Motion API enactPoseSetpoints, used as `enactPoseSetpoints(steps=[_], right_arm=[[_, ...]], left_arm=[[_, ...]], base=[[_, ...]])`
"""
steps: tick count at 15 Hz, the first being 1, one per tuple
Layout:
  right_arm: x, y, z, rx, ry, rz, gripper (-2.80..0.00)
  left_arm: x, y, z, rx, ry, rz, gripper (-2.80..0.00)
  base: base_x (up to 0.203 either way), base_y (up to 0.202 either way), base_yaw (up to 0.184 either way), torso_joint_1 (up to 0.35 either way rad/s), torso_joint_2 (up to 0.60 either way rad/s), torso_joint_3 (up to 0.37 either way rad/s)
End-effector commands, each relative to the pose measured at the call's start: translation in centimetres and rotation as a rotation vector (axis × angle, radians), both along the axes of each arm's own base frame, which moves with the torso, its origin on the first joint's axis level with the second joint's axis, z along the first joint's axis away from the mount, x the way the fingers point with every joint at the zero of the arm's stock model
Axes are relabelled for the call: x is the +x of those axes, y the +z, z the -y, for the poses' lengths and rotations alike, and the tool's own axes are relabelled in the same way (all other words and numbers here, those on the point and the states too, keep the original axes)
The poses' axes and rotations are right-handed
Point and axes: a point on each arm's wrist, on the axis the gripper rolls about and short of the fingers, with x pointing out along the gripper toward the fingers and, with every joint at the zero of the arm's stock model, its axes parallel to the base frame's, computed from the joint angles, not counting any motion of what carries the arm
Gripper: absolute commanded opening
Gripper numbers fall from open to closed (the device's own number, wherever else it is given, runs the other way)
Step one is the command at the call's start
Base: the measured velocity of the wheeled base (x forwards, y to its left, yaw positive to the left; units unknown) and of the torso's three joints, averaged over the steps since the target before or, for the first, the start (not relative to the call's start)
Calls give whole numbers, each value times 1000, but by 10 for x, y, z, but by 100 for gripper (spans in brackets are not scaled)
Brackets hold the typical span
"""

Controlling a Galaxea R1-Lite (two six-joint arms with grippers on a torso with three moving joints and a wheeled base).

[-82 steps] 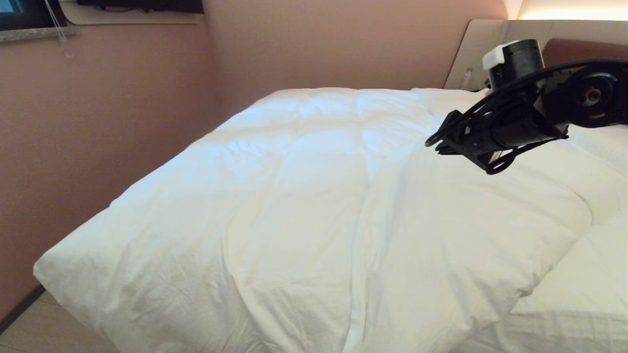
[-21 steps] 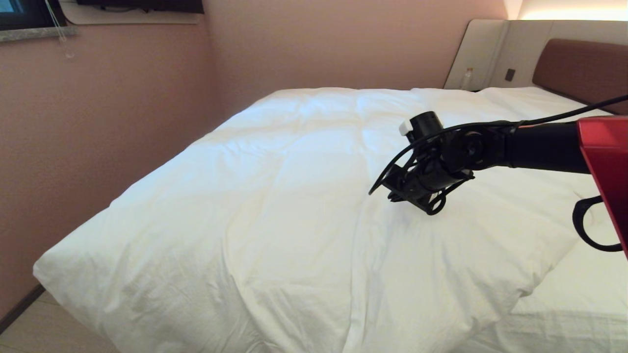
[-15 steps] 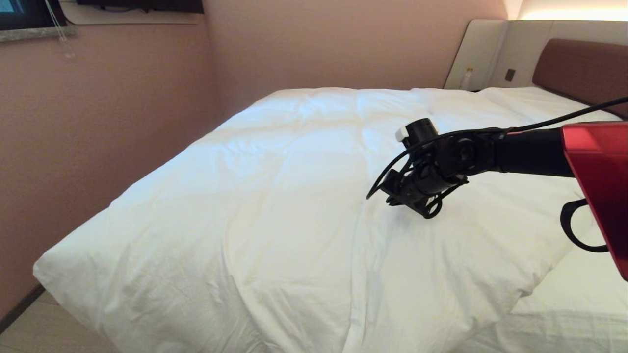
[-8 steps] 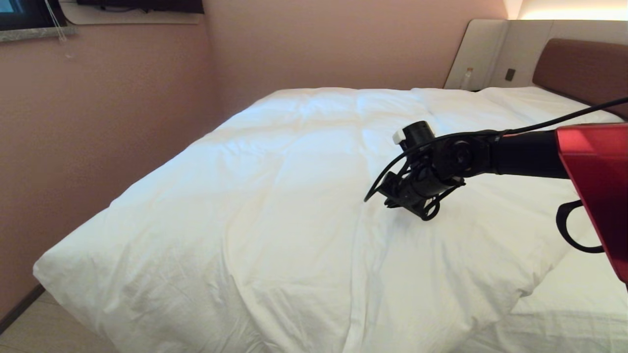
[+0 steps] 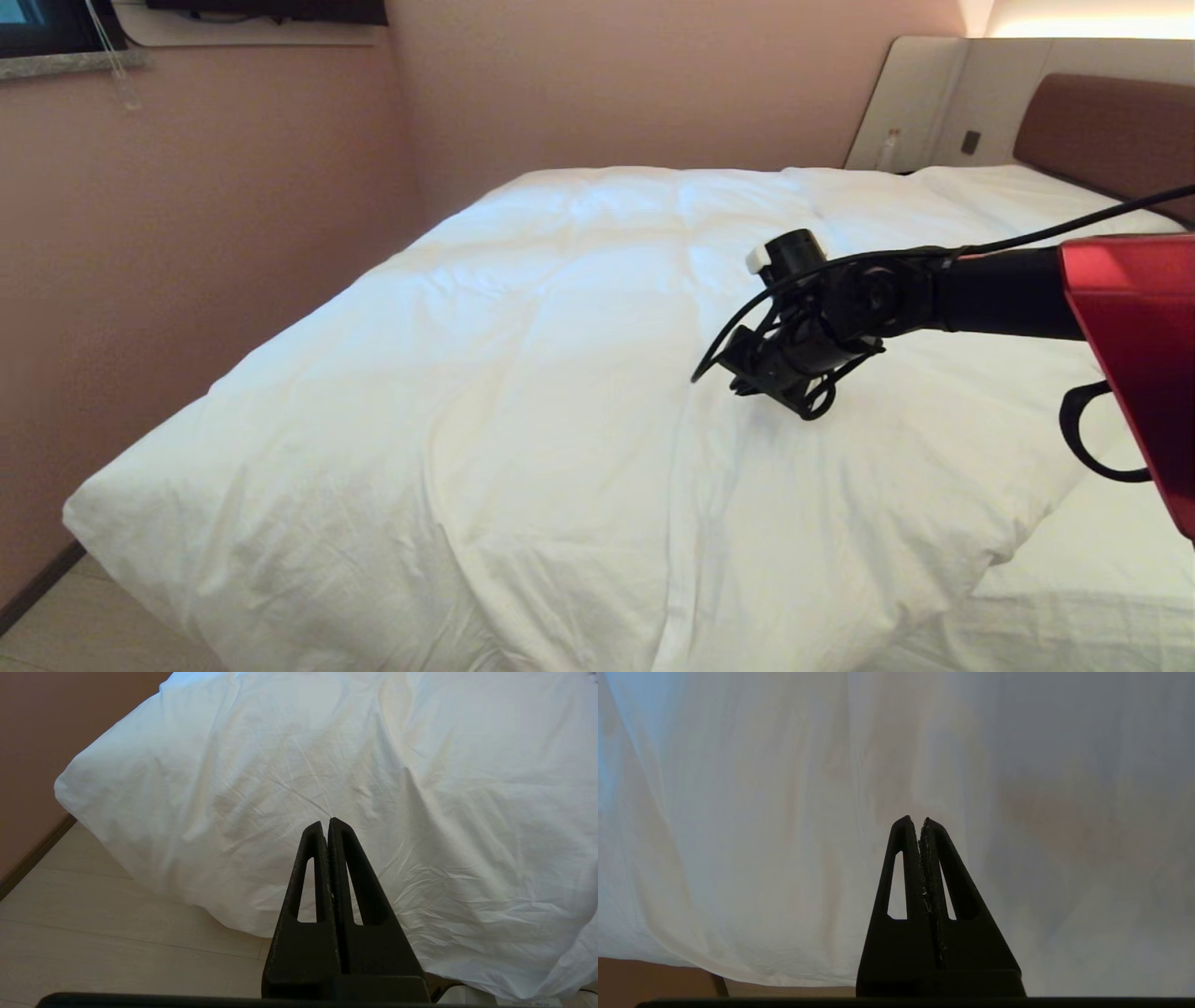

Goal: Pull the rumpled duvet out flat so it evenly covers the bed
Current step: Hold the folded corner of the quilt

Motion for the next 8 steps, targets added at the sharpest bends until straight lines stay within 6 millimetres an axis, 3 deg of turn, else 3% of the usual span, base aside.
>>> enactPoseSetpoints(steps=[1, 8], right_arm=[[0, -2, 0, -1, -4, -9, -280], [0, -3, -1, -1, -2, -14, -280]], left_arm=[[0, 0, 0, 0, 3, 0, -280], [0, 0, 0, 0, 1, 0, -280]], base=[[0, 0, 0, 0, 0, 0], [0, 0, 0, 0, 0, 0]])
